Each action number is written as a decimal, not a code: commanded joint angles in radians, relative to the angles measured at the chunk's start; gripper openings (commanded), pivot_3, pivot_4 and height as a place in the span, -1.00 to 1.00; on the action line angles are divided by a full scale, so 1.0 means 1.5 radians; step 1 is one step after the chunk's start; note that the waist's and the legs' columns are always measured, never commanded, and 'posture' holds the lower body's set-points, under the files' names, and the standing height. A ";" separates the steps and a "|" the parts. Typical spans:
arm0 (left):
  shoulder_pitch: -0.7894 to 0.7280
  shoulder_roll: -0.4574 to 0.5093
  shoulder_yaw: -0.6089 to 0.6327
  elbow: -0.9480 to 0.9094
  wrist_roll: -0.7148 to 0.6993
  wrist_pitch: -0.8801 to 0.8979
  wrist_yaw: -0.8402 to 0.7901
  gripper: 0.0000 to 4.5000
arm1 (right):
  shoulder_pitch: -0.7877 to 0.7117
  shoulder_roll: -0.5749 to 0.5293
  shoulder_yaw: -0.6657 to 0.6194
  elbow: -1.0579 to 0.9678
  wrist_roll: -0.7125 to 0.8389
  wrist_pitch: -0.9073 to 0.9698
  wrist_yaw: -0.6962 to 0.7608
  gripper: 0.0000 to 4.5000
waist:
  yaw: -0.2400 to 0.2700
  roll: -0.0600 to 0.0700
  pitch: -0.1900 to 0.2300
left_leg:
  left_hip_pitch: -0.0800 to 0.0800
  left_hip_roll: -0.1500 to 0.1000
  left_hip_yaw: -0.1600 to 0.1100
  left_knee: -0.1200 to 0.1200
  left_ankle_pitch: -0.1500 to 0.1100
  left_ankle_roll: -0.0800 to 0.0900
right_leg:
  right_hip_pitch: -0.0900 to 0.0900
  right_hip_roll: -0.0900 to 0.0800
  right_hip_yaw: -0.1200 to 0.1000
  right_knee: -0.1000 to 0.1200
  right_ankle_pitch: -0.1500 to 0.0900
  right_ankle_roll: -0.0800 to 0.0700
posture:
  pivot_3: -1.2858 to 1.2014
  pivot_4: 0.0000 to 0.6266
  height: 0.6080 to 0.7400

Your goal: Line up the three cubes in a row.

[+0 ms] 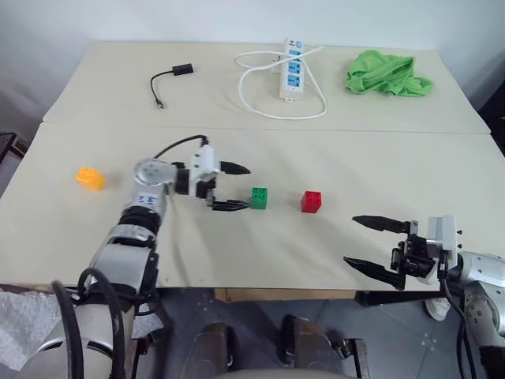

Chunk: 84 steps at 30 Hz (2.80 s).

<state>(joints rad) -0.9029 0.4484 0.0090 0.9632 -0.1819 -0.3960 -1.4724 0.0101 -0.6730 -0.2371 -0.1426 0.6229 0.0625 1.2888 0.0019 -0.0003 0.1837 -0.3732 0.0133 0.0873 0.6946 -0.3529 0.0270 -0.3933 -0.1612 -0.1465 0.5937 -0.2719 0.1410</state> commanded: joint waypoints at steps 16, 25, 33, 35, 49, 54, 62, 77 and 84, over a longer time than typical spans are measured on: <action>0.757 -0.053 0.540 -0.663 -0.223 0.188 0.564 0.96 | -0.146 0.072 0.075 -0.050 0.042 0.059 -0.049 1.00 | 0.002 -0.001 0.000 | 0.002 0.001 -0.007 0.002 -0.004 0.002 | 0.002 -0.003 0.003 0.000 0.000 0.001 | 0.03 -0.52 1.00; 0.741 -0.036 0.509 -0.653 -0.221 0.210 0.634 0.96 | -0.148 0.065 0.084 -0.043 0.038 0.060 -0.022 1.00 | 0.017 -0.001 -0.001 | 0.002 0.001 -0.006 0.002 -0.005 0.002 | 0.001 -0.003 0.004 0.000 0.000 0.001 | 0.03 -0.52 1.00; 0.550 0.131 0.408 -0.481 -0.195 0.346 0.602 0.96 | -0.137 0.052 0.096 -0.039 0.027 0.073 -0.008 1.00 | 0.003 -0.001 -0.002 | 0.003 0.001 -0.003 0.002 -0.007 0.003 | 0.000 -0.002 0.005 0.001 0.001 0.001 | 0.03 -0.52 1.00; 0.471 0.193 0.361 -0.357 -0.160 0.353 0.556 0.96 | -0.136 0.054 0.092 -0.042 0.024 0.070 -0.014 1.00 | 0.000 -0.001 -0.002 | 0.003 -0.001 -0.002 0.002 -0.007 0.003 | 0.000 -0.001 0.005 0.001 0.000 0.000 | 0.03 -0.52 1.00; 0.270 0.275 0.283 -0.042 -0.096 0.251 0.439 0.58 | -0.084 0.056 0.069 -0.095 0.023 0.065 -0.067 1.00 | -0.004 -0.002 -0.002 | 0.003 0.001 0.007 0.001 -0.008 0.001 | -0.002 0.002 0.004 0.000 0.000 0.000 | 0.03 -0.52 1.00; 0.250 0.282 0.272 -0.017 -0.090 0.222 0.403 -0.10 | -0.066 0.052 0.065 -0.105 0.019 0.061 -0.073 1.00 | -0.003 -0.002 -0.002 | 0.002 0.001 0.007 0.001 -0.008 0.001 | -0.002 0.002 0.004 0.000 0.000 0.000 | 0.03 -0.52 1.00; 0.176 0.256 0.099 -0.117 -0.057 0.124 0.020 -0.34 | -0.006 0.001 0.007 -0.114 0.034 0.075 -0.062 1.00 | 0.006 -0.003 -0.002 | 0.002 0.001 0.007 0.002 -0.008 0.001 | -0.002 0.002 0.004 0.000 0.000 0.000 | 0.03 -0.52 1.00; -0.057 0.082 -0.064 0.141 0.063 -0.057 -0.037 -0.34 | 0.104 -0.020 -0.056 -0.169 0.059 0.087 -0.070 1.00 | 0.012 -0.003 -0.002 | 0.002 0.002 0.008 0.003 -0.008 0.002 | -0.002 0.004 0.005 -0.001 0.001 0.001 | 0.03 -0.52 1.00; -0.100 0.068 -0.064 0.190 0.101 -0.074 -0.025 -0.34 | 0.138 -0.015 -0.055 -0.174 0.055 0.081 -0.074 1.00 | 0.018 -0.003 -0.002 | 0.002 0.002 0.008 0.004 -0.009 0.002 | -0.001 0.003 0.006 -0.001 0.001 0.001 | 0.03 -0.52 1.00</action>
<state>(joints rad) -1.0341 0.5558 -0.0891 1.2352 -0.0471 -0.4979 -1.4998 0.2129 -0.6960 -0.2942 -0.3676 0.6926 0.1963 1.1810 0.0282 -0.0055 0.1800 -0.3703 0.0160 0.0993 0.7010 -0.3661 0.0306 -0.3952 -0.1561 -0.1379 0.5929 -0.2706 0.1430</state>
